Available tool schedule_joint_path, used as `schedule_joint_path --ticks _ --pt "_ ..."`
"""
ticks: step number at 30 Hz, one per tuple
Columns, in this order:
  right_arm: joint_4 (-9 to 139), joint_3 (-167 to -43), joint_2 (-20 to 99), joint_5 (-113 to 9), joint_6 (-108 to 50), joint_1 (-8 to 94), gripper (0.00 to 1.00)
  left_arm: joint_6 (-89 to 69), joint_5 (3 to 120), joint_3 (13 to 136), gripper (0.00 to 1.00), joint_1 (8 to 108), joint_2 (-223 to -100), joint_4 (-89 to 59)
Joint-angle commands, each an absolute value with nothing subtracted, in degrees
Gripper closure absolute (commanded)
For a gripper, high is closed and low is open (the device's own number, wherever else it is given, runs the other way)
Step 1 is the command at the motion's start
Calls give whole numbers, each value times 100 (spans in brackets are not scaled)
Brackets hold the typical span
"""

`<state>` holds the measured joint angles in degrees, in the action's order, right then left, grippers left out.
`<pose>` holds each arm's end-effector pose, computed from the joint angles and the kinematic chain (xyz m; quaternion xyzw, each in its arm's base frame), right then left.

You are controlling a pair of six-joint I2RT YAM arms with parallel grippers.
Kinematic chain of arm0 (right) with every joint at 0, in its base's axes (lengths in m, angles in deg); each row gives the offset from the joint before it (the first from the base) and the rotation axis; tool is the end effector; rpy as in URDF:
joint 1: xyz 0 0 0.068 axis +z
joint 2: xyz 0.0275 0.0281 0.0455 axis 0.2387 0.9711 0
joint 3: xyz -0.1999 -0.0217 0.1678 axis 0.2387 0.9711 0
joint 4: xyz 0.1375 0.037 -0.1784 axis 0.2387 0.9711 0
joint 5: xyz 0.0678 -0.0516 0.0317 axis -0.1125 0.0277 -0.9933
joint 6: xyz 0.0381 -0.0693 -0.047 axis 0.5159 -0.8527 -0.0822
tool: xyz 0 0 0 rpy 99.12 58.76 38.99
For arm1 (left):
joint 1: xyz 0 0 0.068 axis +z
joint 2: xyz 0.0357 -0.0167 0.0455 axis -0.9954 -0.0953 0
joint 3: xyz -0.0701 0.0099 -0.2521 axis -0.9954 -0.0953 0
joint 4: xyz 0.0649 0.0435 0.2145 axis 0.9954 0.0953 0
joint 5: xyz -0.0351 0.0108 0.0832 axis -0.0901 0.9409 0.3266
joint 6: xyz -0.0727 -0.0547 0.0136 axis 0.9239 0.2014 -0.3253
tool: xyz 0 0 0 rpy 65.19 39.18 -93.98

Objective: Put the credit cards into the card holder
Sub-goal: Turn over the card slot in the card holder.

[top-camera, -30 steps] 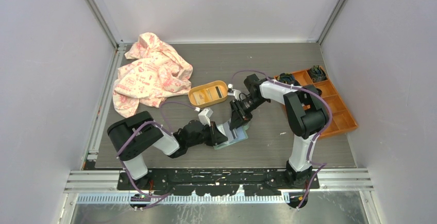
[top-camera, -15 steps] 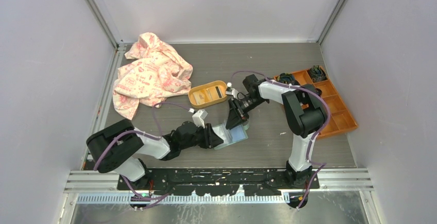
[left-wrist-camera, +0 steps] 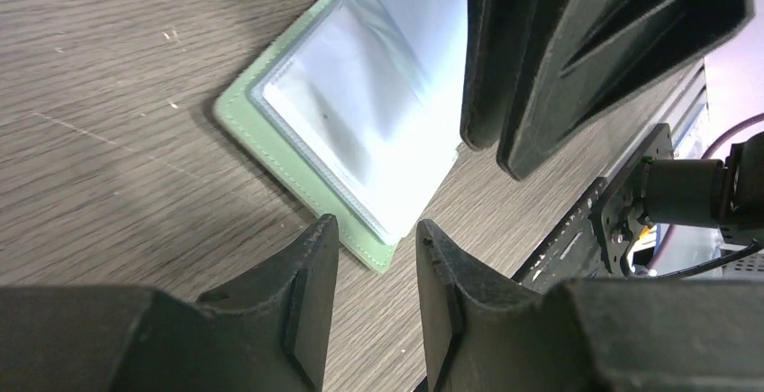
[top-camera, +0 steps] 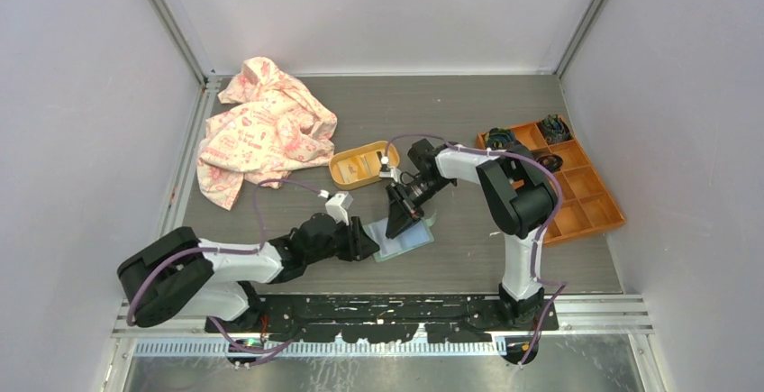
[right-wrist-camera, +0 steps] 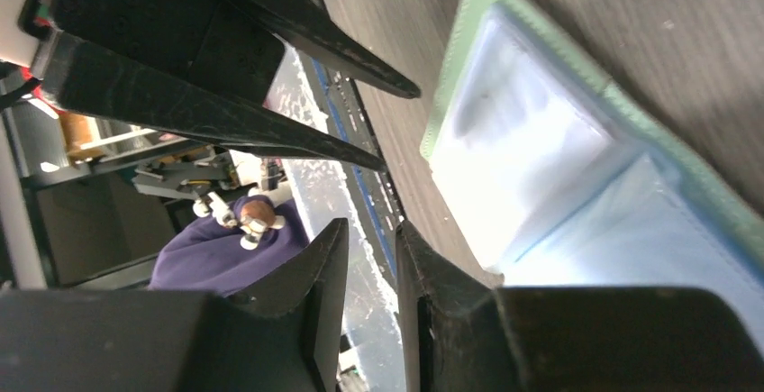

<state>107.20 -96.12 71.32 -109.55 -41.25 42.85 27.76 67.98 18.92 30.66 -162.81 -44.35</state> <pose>0.2334 0.2149 0.1274 0.2559 -0.8050 -0.5256 0.1017 0.1482 -0.2078 0.1329 0.0414 0.8588 -0.4092 0.3054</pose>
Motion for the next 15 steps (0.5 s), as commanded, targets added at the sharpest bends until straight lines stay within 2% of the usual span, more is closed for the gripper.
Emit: schedule_joint_path --ticks 1,5,8,11,14,15 --pt "11215 -10017 6846 -10421 -4725 4255 70 2518 7238 1869 62 3105 -15658 -3724" --pt "11394 -10079 6163 -9667 -5389 4266 70 2382 7350 1840 63 3100 -15127 -3289" --pt "11028 -9688 5374 -8984 -5984 4350 66 2293 7328 1789 63 3109 -14748 -3217" --pt "10445 -8831 4485 -8505 -7263 4627 53 2287 7240 1726 60 3115 -14435 -3360" --pt "9811 -8066 3848 -8180 -8257 4974 31 2338 7208 1712 56 3125 -14312 -3442" --pt "9566 -7879 3744 -8017 -8319 5096 27 2364 7207 1700 56 3133 -14292 -3487"
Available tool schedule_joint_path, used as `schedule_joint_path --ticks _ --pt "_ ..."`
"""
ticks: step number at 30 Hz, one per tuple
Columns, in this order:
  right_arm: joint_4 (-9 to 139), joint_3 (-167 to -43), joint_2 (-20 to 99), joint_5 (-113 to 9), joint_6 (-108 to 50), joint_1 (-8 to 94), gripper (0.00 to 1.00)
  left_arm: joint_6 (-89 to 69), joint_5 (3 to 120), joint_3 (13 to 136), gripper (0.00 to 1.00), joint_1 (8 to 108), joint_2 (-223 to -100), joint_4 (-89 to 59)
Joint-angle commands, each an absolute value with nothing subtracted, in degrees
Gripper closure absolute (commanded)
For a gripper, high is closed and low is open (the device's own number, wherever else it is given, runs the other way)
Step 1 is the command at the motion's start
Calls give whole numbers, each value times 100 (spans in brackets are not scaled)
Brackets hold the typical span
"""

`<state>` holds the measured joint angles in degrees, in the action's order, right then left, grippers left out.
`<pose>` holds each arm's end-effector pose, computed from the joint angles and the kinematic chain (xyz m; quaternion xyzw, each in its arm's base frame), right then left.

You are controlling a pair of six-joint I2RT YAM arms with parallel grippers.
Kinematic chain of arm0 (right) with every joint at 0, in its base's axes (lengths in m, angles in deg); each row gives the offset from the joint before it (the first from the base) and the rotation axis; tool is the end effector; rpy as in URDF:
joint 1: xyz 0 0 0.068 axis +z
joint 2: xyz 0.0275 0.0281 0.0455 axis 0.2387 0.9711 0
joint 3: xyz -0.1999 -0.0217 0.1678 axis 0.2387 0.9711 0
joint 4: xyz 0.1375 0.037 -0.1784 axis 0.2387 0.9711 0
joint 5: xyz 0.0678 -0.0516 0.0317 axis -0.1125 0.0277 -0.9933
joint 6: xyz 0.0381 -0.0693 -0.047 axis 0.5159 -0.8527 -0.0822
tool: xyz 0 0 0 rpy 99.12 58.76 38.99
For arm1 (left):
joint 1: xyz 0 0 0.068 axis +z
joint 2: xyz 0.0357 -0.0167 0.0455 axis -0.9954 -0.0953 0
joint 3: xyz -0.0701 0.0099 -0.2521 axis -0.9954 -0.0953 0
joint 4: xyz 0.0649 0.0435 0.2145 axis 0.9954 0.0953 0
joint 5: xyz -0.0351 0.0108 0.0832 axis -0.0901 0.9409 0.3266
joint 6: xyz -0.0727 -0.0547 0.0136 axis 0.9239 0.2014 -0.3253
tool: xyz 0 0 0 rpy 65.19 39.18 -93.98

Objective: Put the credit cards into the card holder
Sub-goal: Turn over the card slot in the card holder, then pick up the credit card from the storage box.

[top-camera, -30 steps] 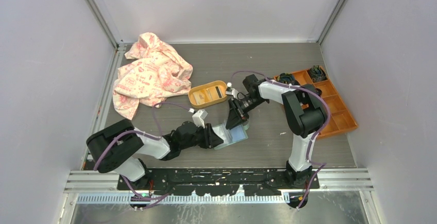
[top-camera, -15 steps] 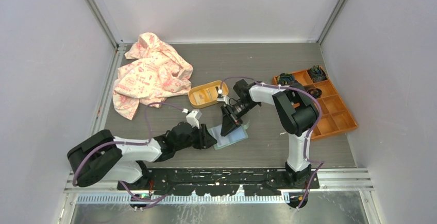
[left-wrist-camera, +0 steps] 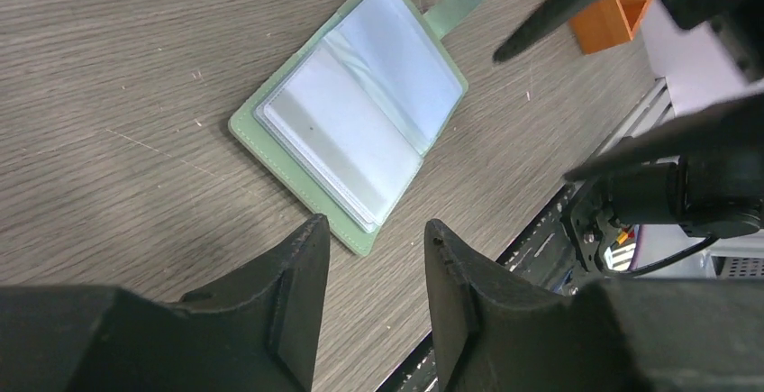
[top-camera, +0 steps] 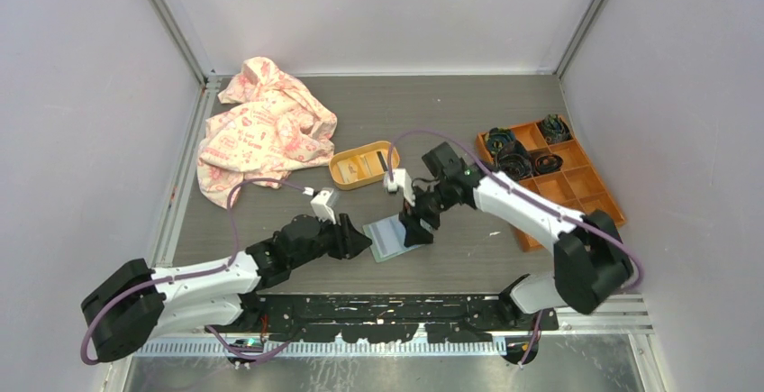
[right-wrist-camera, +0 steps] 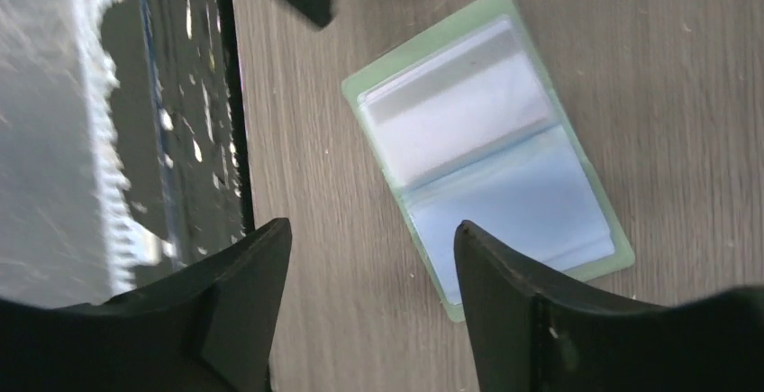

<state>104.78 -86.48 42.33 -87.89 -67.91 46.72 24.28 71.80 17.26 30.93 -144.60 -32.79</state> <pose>0.1868 0.1880 0.1998 -0.5523 0.7293 0.3608 0.1813 0.1351 -0.1787 0.1653 0.0463 0.8355 -0.4090 0.3641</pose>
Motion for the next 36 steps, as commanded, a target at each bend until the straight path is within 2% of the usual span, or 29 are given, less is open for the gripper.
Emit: schedule_joint_path --ticks 1,6,13,17,21,24,31,36 --pt "9354 -7775 3696 -7858 -8354 5209 25 2394 7198 1683 56 3142 -14269 -3542" --pt "8715 -7767 4036 -6559 -8091 5882 25 2845 7291 1670 55 3199 -13920 -3465" --pt "8136 -7742 4407 -5482 -7794 6475 24 3042 8112 2750 35 3232 -12708 -845" --pt "8166 -7778 4538 -5380 -7818 6632 24 2955 8326 2810 30 3241 -12428 -410" --pt "8397 -7808 4547 -5670 -7967 6697 21 3073 8296 2565 32 3250 -12476 -459" --pt "8587 -7813 4495 -5925 -8052 6694 20 3089 8294 2362 39 3250 -12517 -594" --pt "8519 -7879 4607 -5829 -7909 6698 20 2970 8280 1968 52 3253 -12679 -914" --pt "8326 -7936 4691 -5536 -7638 6697 23 2996 7988 1764 55 3259 -12942 -1607"
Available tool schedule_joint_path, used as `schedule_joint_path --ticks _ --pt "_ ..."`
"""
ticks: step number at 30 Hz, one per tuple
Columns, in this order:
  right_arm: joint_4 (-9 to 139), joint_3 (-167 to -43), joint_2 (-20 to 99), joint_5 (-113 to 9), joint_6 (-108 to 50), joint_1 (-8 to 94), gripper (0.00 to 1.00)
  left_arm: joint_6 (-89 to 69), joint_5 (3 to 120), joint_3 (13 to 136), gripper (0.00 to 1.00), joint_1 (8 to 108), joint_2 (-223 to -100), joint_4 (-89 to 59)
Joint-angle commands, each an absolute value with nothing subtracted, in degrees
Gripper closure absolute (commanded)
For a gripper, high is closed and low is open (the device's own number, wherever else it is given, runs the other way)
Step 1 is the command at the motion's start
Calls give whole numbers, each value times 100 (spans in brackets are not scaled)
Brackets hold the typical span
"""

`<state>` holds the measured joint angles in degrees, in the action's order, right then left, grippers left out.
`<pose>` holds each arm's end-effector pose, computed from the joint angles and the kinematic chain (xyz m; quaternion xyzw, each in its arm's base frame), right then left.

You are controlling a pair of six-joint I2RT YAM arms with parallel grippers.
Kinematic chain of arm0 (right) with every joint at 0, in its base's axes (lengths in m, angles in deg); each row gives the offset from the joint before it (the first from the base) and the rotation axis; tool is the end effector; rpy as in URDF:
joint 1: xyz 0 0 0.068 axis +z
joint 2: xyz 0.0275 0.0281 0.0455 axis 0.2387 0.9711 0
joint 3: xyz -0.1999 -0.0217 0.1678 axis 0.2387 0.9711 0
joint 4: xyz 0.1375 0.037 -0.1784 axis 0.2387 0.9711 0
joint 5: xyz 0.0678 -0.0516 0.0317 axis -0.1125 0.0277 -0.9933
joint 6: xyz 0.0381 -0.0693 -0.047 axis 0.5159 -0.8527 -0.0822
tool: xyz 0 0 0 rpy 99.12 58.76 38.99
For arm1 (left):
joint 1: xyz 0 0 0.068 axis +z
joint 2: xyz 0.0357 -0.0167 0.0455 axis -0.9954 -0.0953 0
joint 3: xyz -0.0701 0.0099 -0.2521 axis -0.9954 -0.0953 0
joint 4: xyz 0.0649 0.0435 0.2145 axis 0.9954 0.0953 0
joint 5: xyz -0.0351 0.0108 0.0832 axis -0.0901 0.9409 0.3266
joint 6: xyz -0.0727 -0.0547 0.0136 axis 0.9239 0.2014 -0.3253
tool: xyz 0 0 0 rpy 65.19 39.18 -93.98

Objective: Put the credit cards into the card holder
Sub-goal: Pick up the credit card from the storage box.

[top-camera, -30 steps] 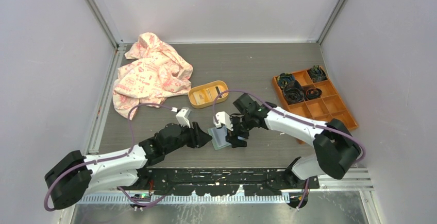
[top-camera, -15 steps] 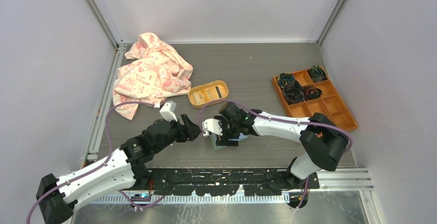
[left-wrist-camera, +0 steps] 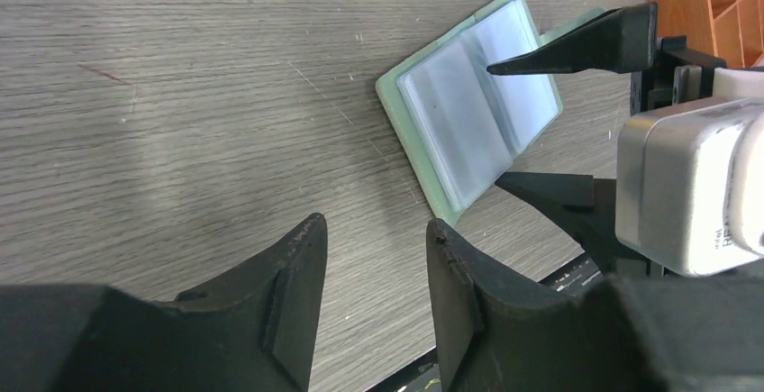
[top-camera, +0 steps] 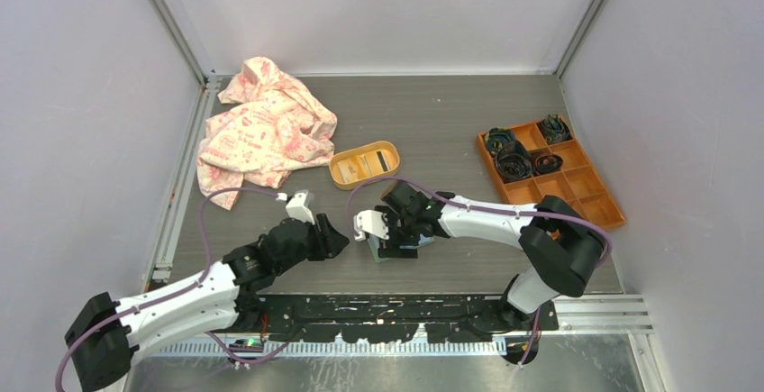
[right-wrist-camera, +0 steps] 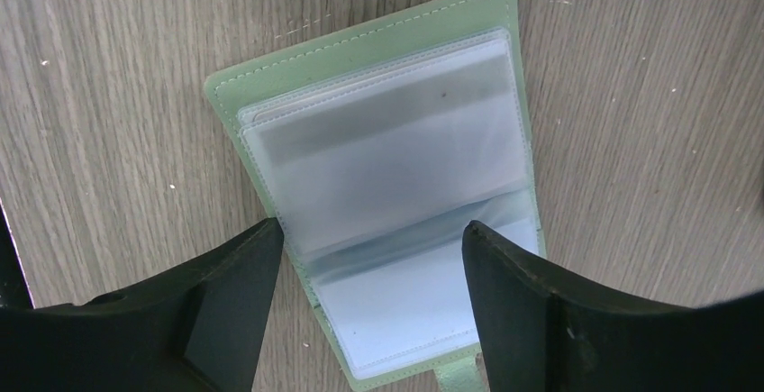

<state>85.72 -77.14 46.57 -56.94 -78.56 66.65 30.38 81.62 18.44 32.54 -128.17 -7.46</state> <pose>0.1573 0.2361 0.1396 -0.7327 0.6276 0.1229 0.2325 0.1233 -0.1306 0.1643 -0.0509 0.8672 -0.3293 0.3701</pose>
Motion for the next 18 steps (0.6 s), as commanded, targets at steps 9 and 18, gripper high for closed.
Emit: schedule_joint_path --ticks 9,18 --pt "8165 -7928 4483 -5551 -7279 6573 34 3133 7567 1650 55 3259 -13654 -2580" --pt "8145 -7919 4306 -5612 -7095 6380 36 3155 7488 1710 56 3258 -14217 -3088"
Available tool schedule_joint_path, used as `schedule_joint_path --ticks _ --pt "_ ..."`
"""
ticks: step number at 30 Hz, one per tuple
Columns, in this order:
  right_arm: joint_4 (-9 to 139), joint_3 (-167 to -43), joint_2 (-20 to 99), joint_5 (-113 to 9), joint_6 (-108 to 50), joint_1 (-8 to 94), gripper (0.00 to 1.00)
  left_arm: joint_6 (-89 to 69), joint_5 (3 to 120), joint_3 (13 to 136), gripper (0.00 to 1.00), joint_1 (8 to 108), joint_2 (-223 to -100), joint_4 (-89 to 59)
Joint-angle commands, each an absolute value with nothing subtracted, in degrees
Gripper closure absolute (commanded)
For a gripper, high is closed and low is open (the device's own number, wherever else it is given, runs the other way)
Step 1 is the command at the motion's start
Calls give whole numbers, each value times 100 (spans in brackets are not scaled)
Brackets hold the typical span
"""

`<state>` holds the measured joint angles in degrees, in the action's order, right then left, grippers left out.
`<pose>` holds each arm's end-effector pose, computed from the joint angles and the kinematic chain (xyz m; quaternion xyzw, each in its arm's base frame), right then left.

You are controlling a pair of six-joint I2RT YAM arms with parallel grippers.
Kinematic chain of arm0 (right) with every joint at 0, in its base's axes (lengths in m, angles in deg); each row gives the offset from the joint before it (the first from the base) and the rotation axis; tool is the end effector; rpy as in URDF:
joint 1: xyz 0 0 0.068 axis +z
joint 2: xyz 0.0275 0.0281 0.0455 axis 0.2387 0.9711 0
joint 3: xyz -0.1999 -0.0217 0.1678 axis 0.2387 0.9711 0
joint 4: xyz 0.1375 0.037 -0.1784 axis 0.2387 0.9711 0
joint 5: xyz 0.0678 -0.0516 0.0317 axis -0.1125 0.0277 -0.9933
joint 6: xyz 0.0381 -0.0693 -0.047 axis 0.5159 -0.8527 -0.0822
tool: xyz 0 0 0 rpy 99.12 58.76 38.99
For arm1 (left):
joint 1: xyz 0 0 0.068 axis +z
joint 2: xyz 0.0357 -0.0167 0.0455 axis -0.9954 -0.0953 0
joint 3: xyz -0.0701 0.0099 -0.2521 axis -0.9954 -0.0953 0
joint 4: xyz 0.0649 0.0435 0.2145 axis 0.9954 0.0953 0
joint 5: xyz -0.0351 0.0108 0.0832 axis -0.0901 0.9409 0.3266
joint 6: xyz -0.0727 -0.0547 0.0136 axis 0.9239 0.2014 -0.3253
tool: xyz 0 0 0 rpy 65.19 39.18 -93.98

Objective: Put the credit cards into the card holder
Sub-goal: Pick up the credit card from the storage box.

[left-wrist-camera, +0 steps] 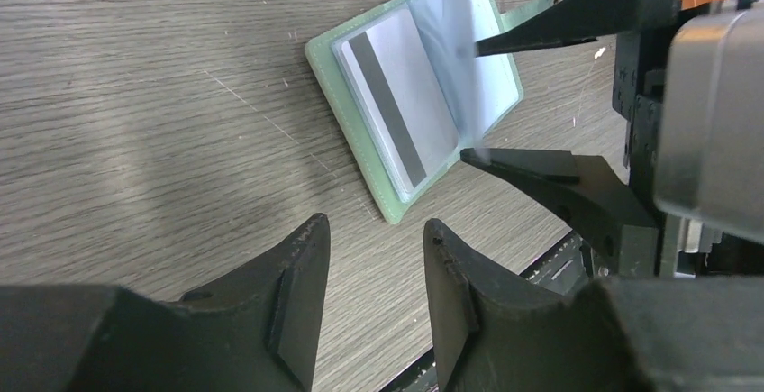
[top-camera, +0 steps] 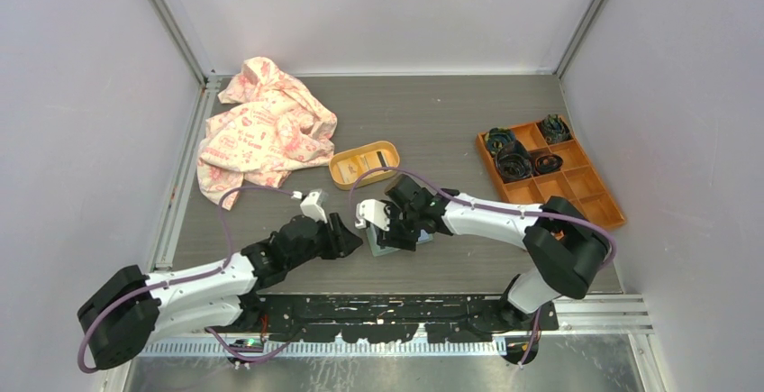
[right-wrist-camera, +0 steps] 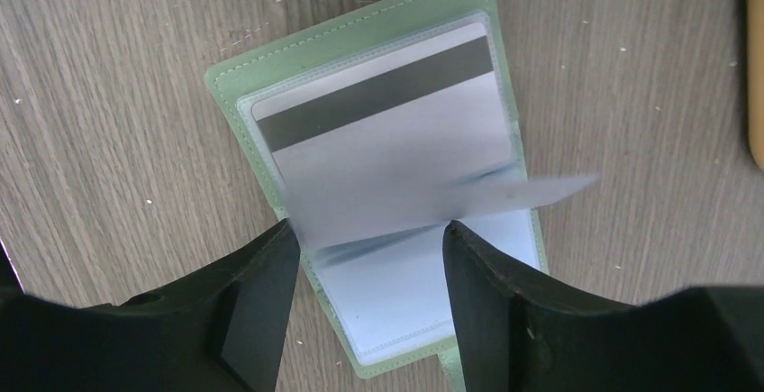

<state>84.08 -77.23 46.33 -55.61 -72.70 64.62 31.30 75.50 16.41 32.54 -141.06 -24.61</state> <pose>0.1697 0.2326 0.1429 -0.6847 0.6751 0.1211 0.2464 0.1347 -0.1594 0.1526 -0.0326 0.8608 -0.3758 0.3417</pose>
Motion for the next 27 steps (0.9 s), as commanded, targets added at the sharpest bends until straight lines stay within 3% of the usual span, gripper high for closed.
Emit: schedule_joint_path --ticks 1,18,23,27 --pt "8147 -7919 4275 -5616 -7073 6354 36 3155 7488 1723 57 3259 -14254 -3129" --pt "8600 -8062 4079 -5863 -6746 5421 35 2583 7222 2475 69 3354 -15603 -3817" --pt "8913 -8289 4074 -6119 -6395 4912 33 2566 7015 2694 67 3486 -15642 -3672" --pt "9211 -8564 4089 -6341 -6105 4577 33 2558 6797 3001 60 3624 -15209 -2908"
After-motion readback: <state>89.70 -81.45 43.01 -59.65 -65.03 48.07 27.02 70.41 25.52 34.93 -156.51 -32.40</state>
